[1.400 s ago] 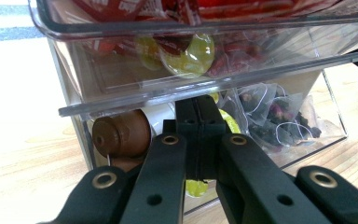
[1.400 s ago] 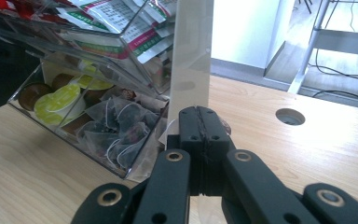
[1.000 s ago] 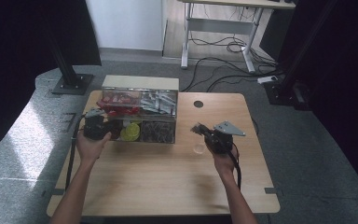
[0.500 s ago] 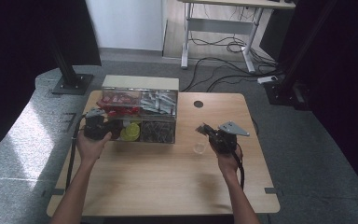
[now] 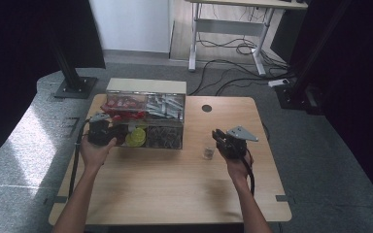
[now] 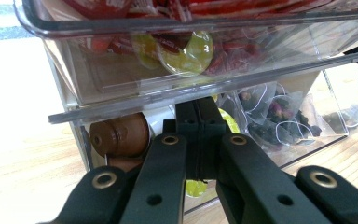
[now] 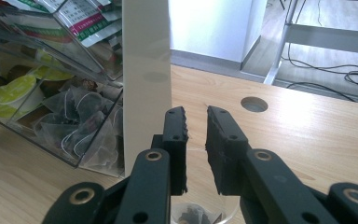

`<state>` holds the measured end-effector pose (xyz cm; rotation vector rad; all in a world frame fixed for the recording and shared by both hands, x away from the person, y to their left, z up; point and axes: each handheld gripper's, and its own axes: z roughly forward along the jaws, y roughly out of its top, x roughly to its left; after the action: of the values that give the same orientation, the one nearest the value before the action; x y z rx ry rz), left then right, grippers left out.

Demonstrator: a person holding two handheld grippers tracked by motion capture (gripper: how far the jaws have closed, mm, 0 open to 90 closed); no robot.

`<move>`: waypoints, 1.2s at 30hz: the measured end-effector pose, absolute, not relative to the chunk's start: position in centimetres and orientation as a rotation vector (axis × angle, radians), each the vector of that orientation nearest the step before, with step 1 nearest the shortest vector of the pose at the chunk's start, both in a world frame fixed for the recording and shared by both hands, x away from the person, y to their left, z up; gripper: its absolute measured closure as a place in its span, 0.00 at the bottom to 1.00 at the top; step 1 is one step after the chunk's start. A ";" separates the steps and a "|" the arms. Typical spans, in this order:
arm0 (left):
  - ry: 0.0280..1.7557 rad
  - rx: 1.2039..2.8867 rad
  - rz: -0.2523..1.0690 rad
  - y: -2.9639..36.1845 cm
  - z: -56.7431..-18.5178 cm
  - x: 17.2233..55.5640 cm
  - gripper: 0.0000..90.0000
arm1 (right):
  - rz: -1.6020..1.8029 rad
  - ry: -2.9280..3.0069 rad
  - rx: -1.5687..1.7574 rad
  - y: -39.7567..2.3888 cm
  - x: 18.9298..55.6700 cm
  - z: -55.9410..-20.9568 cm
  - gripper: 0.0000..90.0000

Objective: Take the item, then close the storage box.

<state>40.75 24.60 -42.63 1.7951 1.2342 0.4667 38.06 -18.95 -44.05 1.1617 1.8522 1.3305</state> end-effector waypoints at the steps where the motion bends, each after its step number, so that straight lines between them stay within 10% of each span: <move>1: 1.234 1.795 0.467 24.6 -42.6 40.7 1.00 | 1.334 1.850 1.161 -19.0 38.0 -44.0 0.84; 36: 1.212 1.809 0.470 23.7 -42.6 40.3 1.00 | 1.406 1.833 1.179 -21.2 35.3 -45.6 0.76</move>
<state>40.27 23.72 -42.63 1.8090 1.2119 0.4704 35.31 -21.23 -45.60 1.1795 1.8327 1.4059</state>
